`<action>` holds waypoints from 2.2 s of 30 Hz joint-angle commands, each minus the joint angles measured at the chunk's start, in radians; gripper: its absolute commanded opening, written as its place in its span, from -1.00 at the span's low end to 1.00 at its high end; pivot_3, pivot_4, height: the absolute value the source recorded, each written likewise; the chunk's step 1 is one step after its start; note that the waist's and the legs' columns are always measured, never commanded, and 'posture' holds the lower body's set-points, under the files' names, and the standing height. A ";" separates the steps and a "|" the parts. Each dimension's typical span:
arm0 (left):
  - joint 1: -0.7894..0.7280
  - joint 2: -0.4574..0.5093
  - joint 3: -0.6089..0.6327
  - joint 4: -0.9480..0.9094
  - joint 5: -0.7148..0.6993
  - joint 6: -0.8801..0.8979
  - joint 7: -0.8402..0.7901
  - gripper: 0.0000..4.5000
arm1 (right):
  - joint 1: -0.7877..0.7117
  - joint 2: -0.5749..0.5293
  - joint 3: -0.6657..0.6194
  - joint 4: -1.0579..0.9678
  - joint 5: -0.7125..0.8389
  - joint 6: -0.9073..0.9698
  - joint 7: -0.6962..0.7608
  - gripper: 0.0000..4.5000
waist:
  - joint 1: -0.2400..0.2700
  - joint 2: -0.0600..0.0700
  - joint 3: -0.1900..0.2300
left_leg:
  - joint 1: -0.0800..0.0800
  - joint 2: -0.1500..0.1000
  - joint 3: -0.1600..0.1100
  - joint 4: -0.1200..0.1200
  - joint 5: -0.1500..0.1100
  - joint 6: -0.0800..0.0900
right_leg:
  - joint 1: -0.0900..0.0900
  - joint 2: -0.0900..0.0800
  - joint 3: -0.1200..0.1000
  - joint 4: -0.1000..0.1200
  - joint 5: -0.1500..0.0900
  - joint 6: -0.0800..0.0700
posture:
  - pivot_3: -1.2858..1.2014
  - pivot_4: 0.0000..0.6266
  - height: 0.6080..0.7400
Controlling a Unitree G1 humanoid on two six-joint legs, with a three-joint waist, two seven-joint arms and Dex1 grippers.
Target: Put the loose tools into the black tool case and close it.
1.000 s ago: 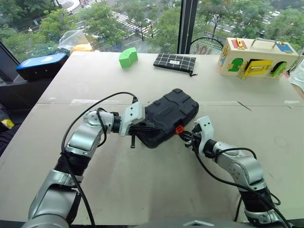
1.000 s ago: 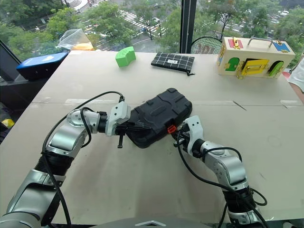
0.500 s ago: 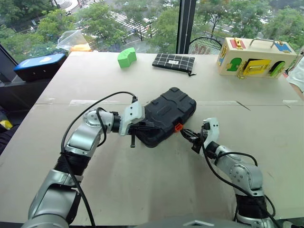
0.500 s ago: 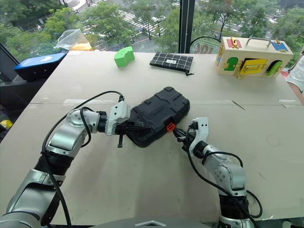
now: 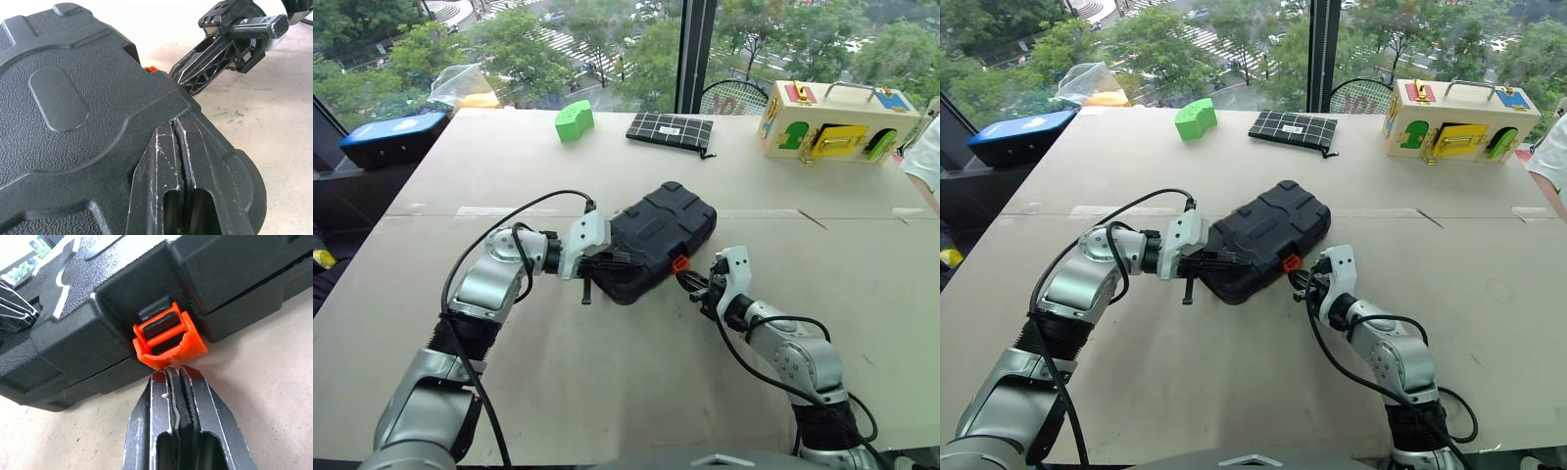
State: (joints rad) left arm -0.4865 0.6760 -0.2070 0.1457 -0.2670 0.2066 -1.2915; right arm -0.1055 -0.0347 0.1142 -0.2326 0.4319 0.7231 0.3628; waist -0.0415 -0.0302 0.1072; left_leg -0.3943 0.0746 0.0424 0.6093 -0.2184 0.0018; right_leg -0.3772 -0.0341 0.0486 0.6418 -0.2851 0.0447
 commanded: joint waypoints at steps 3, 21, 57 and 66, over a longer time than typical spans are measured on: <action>0.056 0.002 -0.099 0.107 0.103 0.026 -0.008 -1.00 | -0.058 0.108 -0.074 0.076 0.087 -0.102 0.033 -0.99 | -0.006 -0.003 -0.002 | 0.003 0.002 -0.003 0.000 0.000 0.000 | 0.001 -0.001 0.005 0.000 0.001 -0.002 | 0.03 -0.52 1.00; 0.059 -0.010 -0.102 0.129 0.122 0.010 -0.013 -1.00 | 0.005 -0.007 -0.027 -0.121 0.090 -0.054 0.031 -0.99 | 0.004 0.007 -0.005 | 0.007 0.000 -0.002 -0.011 0.000 0.000 | -0.001 -0.003 0.003 -0.002 0.001 -0.005 | 0.03 -0.52 1.00; 0.046 -0.015 -0.097 0.133 0.122 0.011 -0.003 -1.00 | -0.136 -0.260 0.147 -0.081 -0.108 0.091 0.073 -0.99 | 0.010 0.005 -0.006 | 0.004 -0.001 0.002 -0.010 0.000 0.000 | -0.001 -0.002 0.001 -0.007 0.001 -0.005 | 0.03 -0.52 1.00; 0.050 -0.014 -0.098 0.132 0.122 0.011 -0.004 -1.00 | -0.133 -0.233 0.137 -0.066 -0.109 0.089 0.064 -0.99 | 0.010 0.005 -0.006 | 0.004 -0.001 0.002 -0.010 0.000 0.000 | -0.001 -0.002 0.001 -0.007 0.001 -0.005 | 0.03 -0.52 1.00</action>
State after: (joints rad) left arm -0.5080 0.6549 -0.2130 0.1852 -0.2486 0.1679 -1.3113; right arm -0.2308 -0.2803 0.2601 -0.2928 0.3194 0.8269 0.4276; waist -0.0318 -0.0250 0.1008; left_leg -0.3907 0.0734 0.0442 0.5988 -0.2184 0.0017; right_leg -0.3780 -0.0360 0.0494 0.6349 -0.2839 0.0400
